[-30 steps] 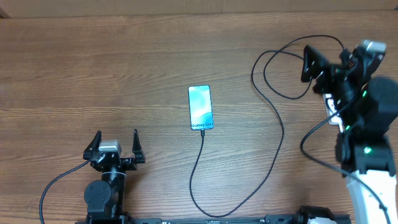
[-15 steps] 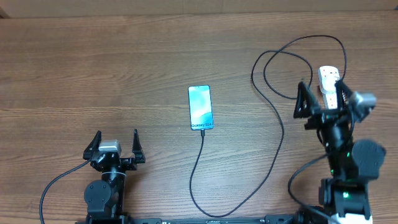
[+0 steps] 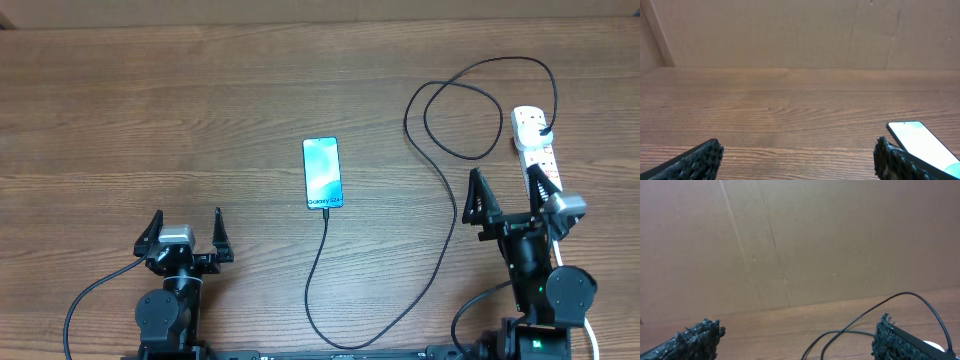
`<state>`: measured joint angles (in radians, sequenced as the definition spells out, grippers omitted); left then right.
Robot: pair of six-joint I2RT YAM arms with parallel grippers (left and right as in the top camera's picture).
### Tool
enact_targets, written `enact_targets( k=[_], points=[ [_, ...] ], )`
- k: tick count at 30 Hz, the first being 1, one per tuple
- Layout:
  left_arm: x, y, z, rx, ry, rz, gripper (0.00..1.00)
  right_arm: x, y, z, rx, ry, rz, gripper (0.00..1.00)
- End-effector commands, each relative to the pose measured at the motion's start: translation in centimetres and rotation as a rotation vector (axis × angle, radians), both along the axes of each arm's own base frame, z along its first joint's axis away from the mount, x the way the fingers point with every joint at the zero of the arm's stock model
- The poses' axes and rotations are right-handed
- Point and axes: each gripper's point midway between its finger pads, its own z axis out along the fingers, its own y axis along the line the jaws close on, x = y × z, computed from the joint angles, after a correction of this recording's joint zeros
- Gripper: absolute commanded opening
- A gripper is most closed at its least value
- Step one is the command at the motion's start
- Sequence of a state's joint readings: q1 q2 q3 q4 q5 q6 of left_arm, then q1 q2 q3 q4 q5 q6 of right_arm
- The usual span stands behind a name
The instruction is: Plug charger to phone and switch on socket
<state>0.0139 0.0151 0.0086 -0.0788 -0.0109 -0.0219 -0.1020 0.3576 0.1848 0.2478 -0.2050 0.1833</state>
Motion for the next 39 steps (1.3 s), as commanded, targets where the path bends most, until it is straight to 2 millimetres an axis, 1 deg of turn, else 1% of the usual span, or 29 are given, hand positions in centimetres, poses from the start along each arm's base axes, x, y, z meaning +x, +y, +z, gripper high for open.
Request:
enact_targets(
  k=[1, 11, 23, 27, 30, 39],
  points=[
    [0.0, 0.0, 0.1, 0.015, -0.008, -0.003, 1.00, -0.5, 0.2, -1.1, 0.003, -0.007, 0.007, 1.00],
    [0.0, 0.0, 0.1, 0.015, -0.008, -0.003, 1.00, -0.8, 0.2, -4.1, 0.008, 0.045, 0.006, 1.00],
    [0.0, 0.0, 0.1, 0.015, -0.008, -0.003, 1.00, -1.8, 0.3, -5.5, -0.001, 0.073, 0.004, 1.00],
    [0.0, 0.0, 0.1, 0.015, -0.008, -0.003, 1.00, -1.9, 0.3, -6.6, 0.000, 0.076, 0.005, 1.00],
    [0.0, 0.0, 0.1, 0.015, -0.008, -0.003, 1.00, -2.0, 0.3, -7.4, 0.003, 0.111, 0.004, 1.00],
    [0.0, 0.0, 0.1, 0.015, -0.008, -0.003, 1.00, -2.2, 0.4, -7.9, -0.015, 0.128, 0.004, 1.00]
  ],
)
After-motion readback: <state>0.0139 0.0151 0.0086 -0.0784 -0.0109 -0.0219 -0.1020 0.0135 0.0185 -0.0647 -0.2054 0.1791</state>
